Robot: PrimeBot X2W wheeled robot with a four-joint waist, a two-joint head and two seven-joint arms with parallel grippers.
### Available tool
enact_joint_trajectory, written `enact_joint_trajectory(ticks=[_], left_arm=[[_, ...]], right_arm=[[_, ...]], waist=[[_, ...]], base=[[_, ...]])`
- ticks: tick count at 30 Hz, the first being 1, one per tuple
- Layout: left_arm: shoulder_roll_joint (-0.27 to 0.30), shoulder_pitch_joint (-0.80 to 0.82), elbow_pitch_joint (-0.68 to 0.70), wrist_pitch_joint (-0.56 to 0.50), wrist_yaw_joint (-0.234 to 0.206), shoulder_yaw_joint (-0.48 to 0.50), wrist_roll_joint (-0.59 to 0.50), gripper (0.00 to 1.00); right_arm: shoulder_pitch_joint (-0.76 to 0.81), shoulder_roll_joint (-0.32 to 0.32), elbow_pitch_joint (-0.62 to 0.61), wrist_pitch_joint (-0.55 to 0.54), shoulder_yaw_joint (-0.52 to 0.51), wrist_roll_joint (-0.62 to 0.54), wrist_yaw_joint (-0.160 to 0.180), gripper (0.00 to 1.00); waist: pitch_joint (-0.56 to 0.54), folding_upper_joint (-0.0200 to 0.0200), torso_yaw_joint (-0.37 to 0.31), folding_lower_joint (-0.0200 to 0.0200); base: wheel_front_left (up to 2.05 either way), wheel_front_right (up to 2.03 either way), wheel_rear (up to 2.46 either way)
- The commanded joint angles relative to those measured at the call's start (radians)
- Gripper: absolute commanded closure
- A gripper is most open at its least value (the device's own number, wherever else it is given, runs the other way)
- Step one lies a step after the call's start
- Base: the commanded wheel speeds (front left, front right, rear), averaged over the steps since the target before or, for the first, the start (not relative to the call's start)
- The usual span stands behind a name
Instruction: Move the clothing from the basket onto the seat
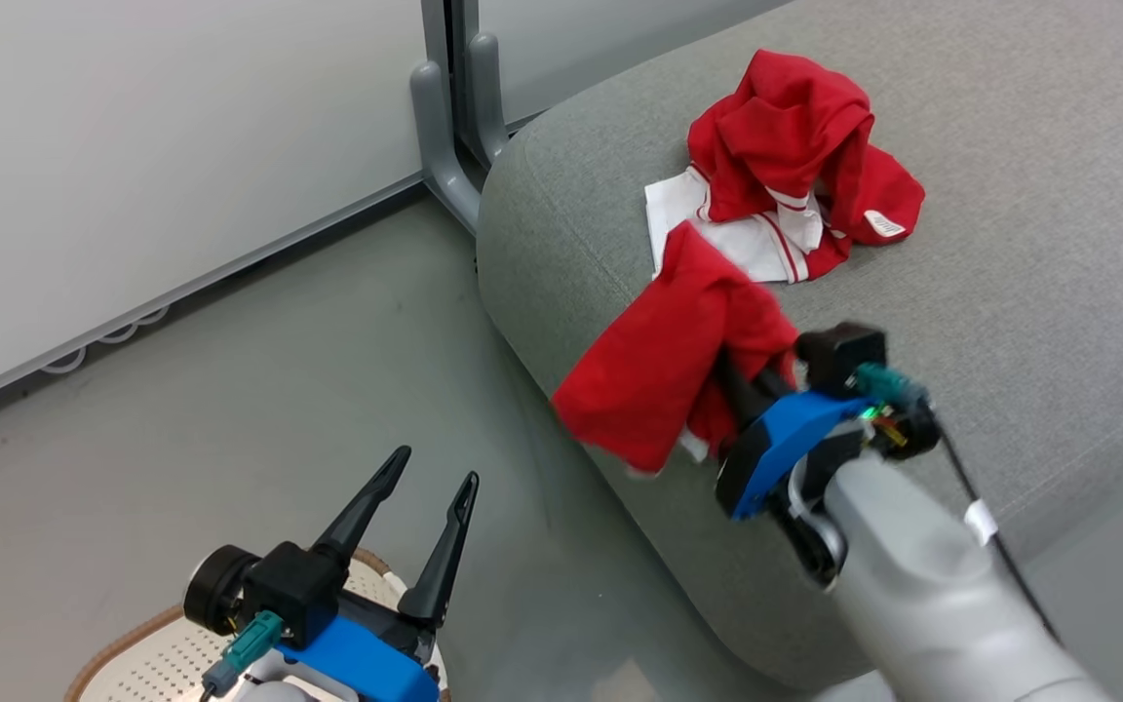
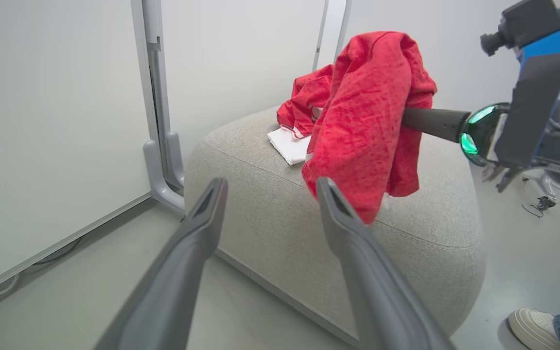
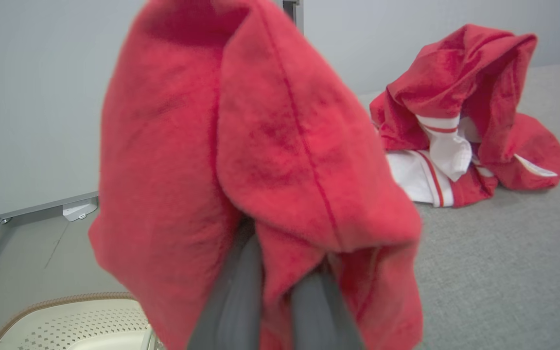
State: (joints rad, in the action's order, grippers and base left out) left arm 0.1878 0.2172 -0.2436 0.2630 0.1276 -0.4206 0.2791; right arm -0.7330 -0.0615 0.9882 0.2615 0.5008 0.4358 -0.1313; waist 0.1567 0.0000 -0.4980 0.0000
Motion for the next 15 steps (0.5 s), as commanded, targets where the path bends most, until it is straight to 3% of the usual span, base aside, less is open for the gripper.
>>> enact_joint_trajectory(ticks=[1,5,15], left_arm=[[0.012,0.012,0.007,0.003,0.005,0.003,-0.005,0.00],[0.017,0.029,0.014,0.003,0.005,-0.006,-0.009,0.00],[0.064,0.157,0.039,0.003,0.005,-0.079,-0.012,0.00]], right_arm=[[-0.047,-0.025,-0.001,0.005,-0.023,0.001,0.001,1.00],[-0.102,-0.062,0.013,-0.003,-0.055,-0.002,0.001,1.00],[-0.344,-0.308,0.005,-0.046,-0.223,-0.013,0.001,1.00]], waist=[[0.014,0.0000,0.008,0.0000],[0.039,0.0000,0.026,0.0000],[0.200,0.0000,0.125,0.0000]], base=[[0.00,0.00,0.00],[0.00,0.00,0.00],[0.00,0.00,0.00]])
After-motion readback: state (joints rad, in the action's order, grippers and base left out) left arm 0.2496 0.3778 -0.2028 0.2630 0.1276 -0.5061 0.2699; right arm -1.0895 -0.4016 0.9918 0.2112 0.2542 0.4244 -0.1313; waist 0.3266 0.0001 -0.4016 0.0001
